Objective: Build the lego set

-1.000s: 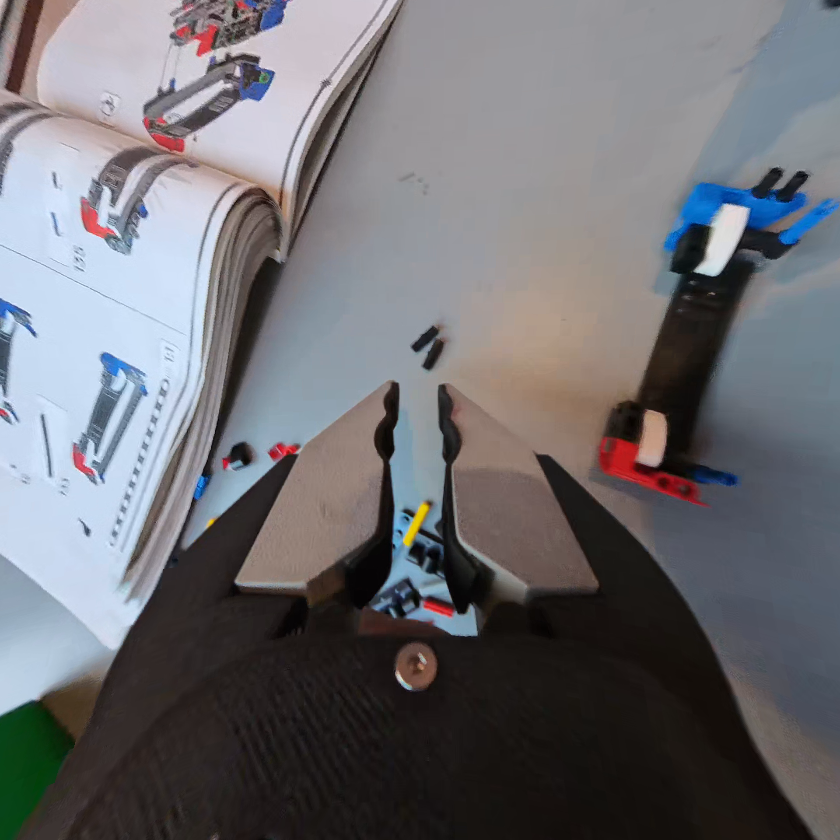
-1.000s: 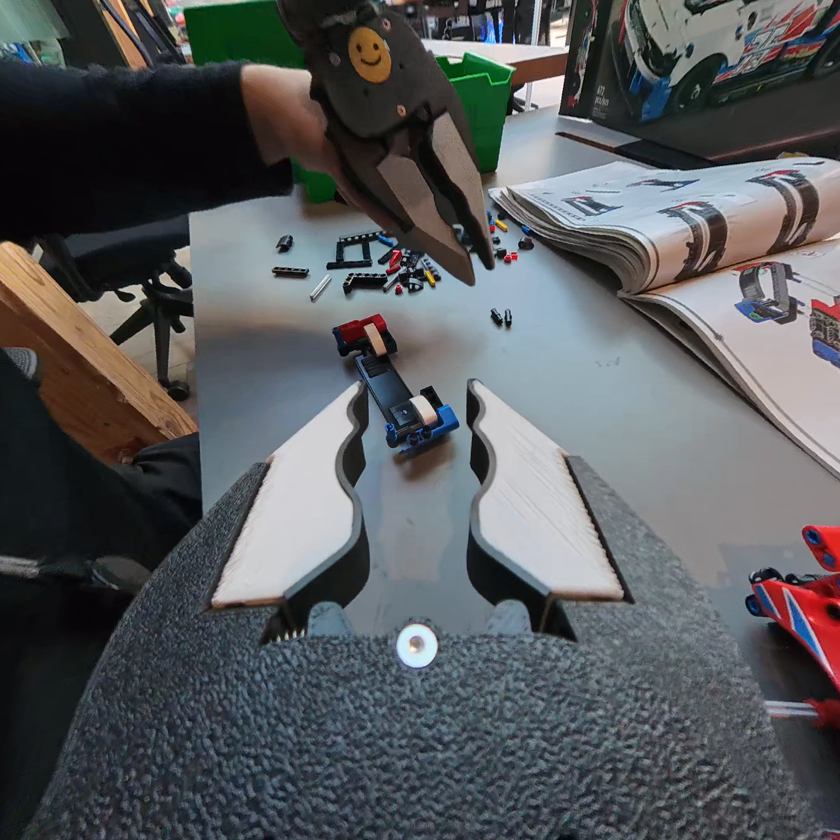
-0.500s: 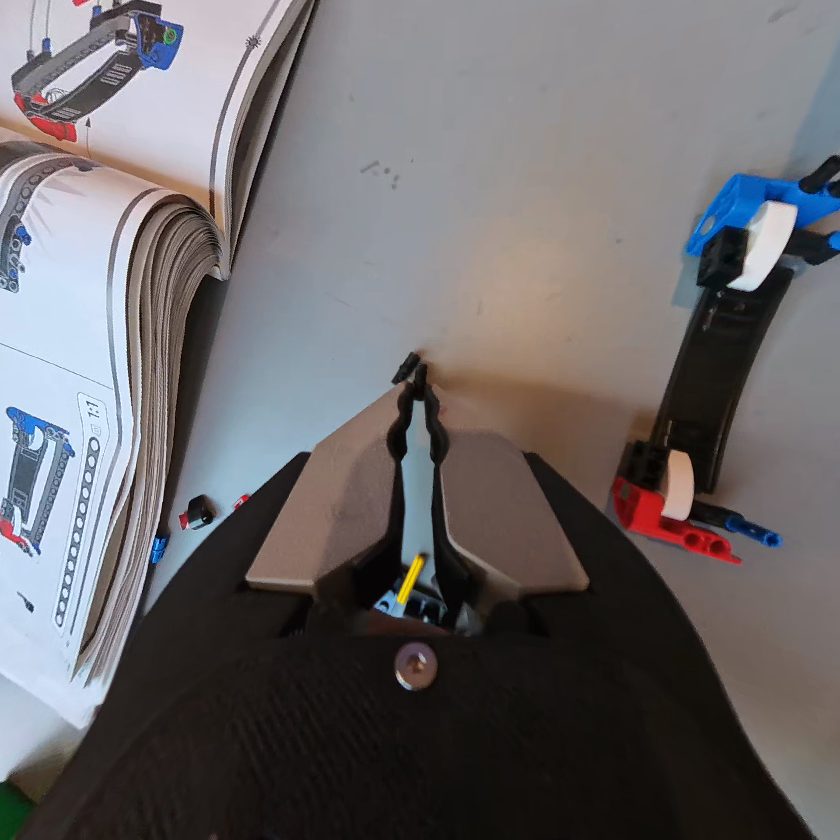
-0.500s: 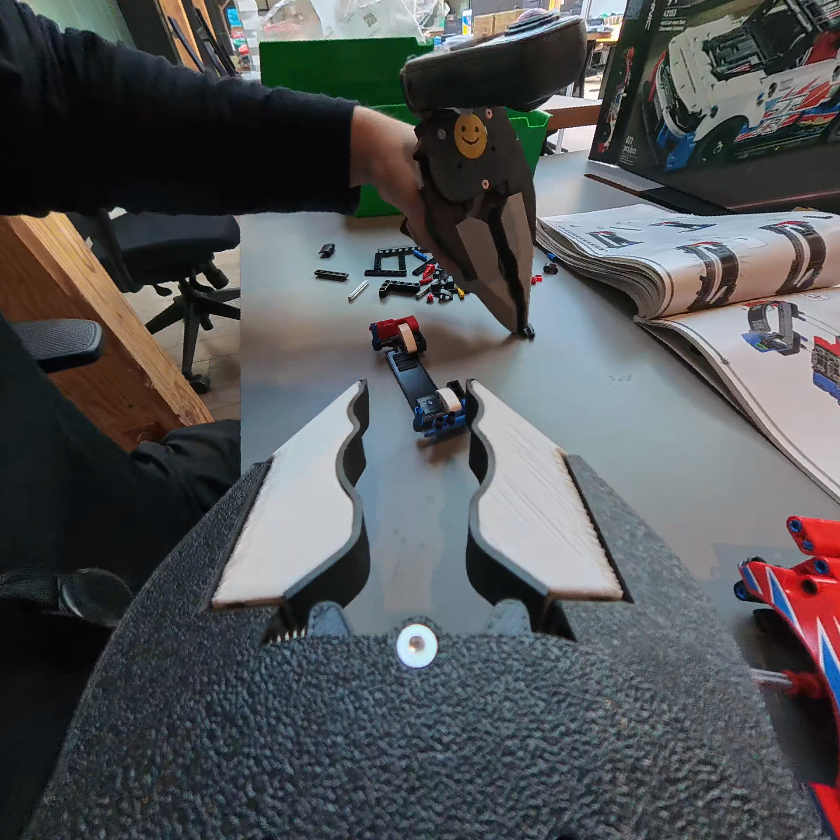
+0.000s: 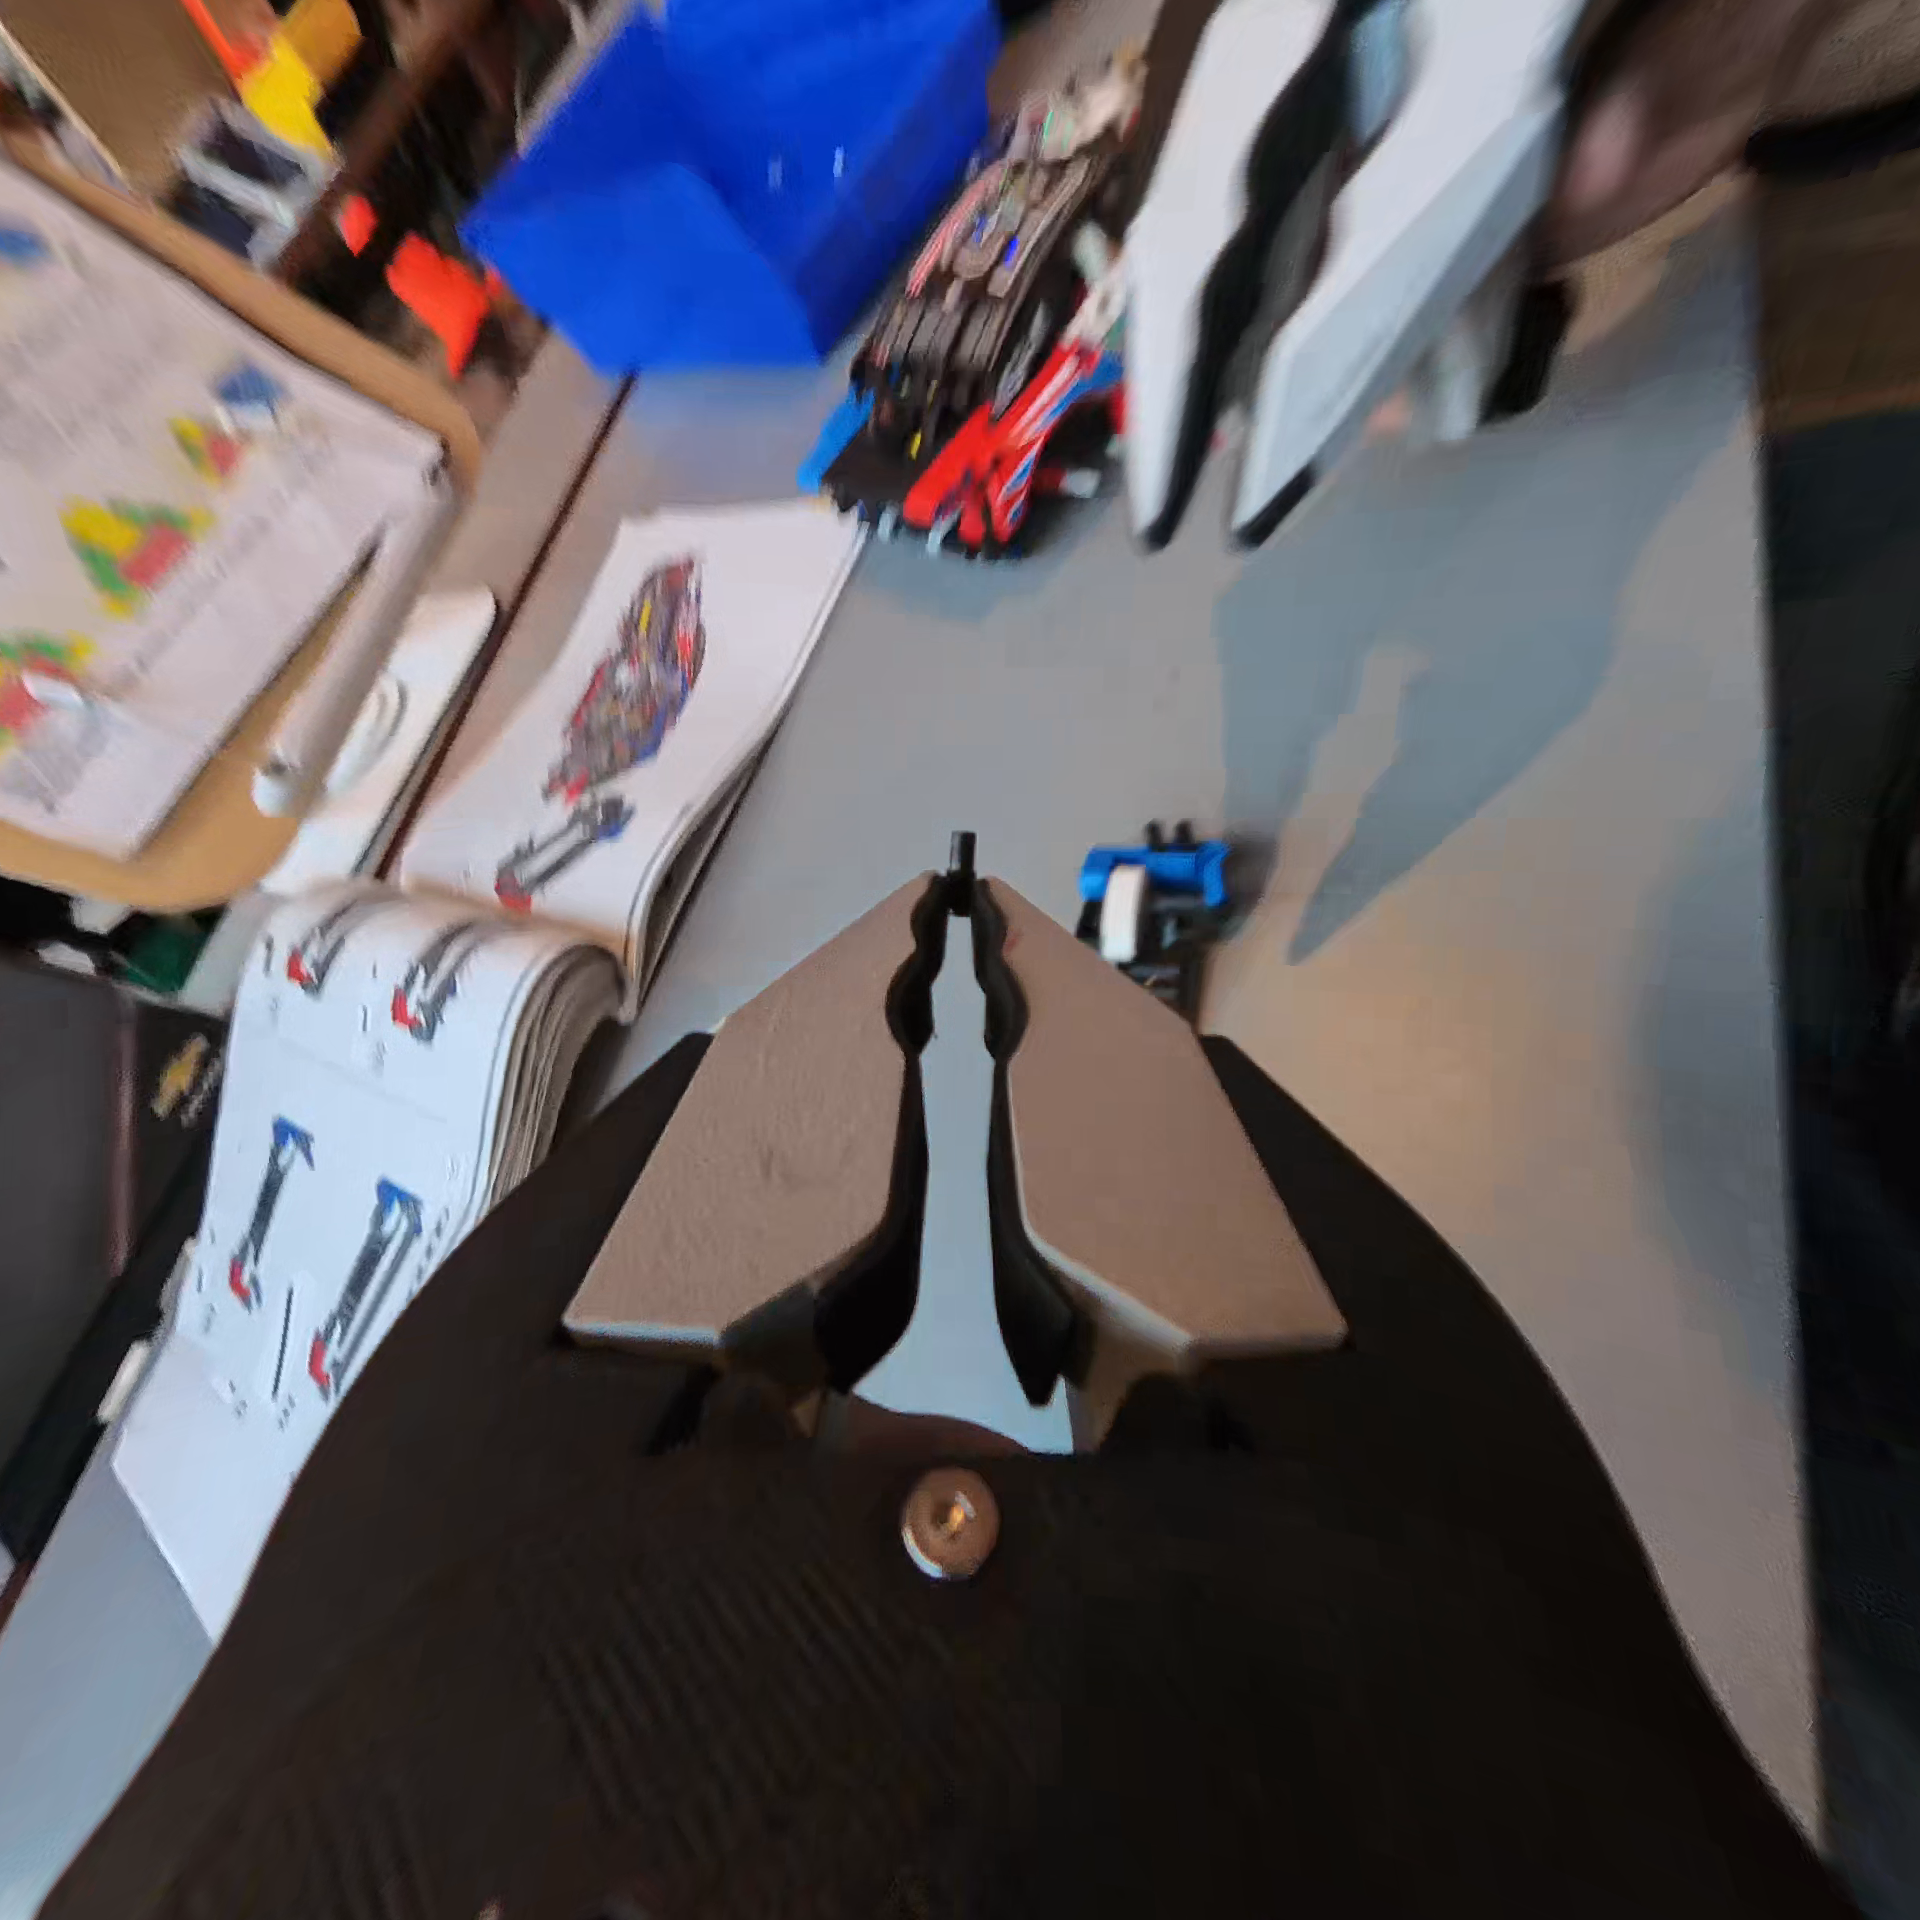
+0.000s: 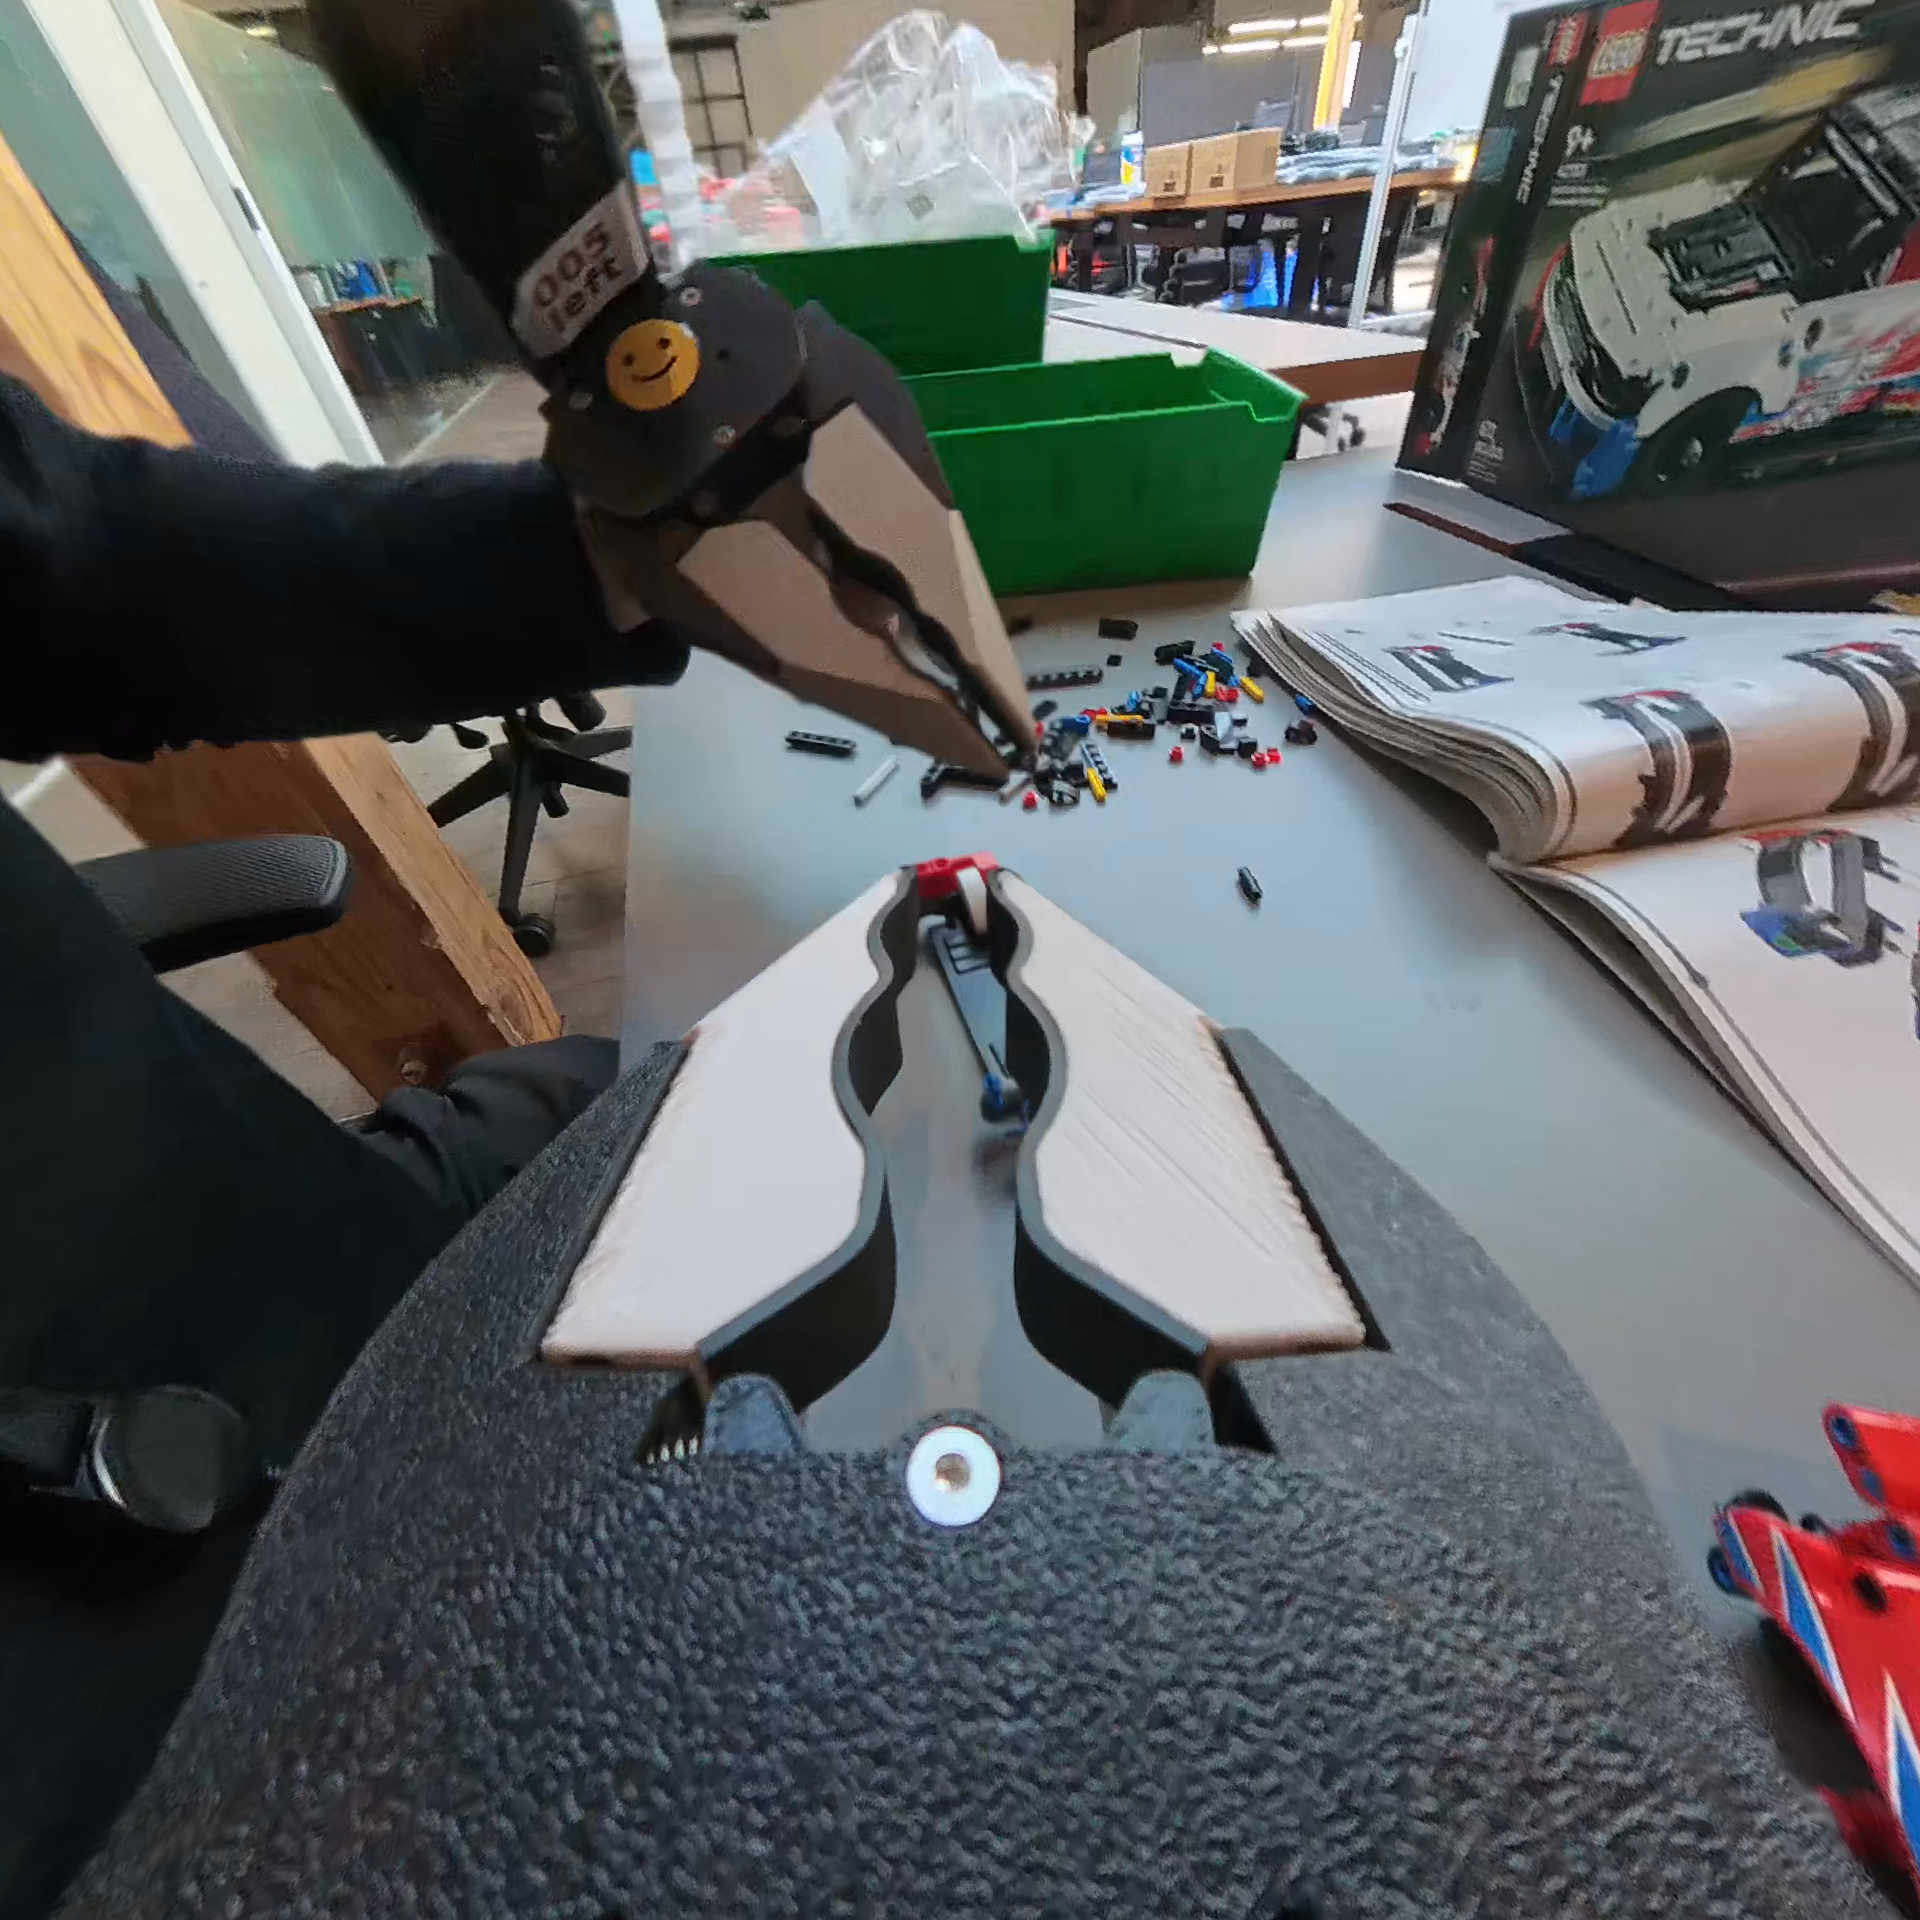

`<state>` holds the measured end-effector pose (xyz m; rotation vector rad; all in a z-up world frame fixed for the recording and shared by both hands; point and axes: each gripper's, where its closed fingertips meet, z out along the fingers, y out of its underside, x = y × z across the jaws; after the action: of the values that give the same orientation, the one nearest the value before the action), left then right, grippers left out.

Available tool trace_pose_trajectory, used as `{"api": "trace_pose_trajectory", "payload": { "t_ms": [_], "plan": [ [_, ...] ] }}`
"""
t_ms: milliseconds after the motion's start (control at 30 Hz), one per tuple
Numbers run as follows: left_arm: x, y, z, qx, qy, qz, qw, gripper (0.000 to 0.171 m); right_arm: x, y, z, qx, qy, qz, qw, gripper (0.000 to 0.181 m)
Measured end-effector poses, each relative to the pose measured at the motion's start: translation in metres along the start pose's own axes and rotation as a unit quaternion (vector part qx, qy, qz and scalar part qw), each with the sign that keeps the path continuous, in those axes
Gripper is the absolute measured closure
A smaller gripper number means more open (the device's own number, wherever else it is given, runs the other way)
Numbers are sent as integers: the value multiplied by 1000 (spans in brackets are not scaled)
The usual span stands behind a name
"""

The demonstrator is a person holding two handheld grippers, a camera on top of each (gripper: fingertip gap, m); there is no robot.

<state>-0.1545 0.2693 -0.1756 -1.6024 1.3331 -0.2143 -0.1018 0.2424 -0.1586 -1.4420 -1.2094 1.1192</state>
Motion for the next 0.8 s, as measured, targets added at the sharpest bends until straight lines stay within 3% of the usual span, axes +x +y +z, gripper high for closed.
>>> {"api": "trace_pose_trajectory", "payload": {
  "t_ms": [100, 300, 800],
  "plan": [
    [23, -28, -12, 38, -2, 30, 999, 170, -12, -12, 7, -8, -14, -19, 1000, 166],
    [50, -52, -25, 65, 0, 68, 996, 170, -35, -14, 14, -31, -22, -70, 997, 171],
    [72, -42, -27, 53, 24, 50, 997, 170, -58, -4, 16, -54, -20, -114, 992, 176]
  ]
}}
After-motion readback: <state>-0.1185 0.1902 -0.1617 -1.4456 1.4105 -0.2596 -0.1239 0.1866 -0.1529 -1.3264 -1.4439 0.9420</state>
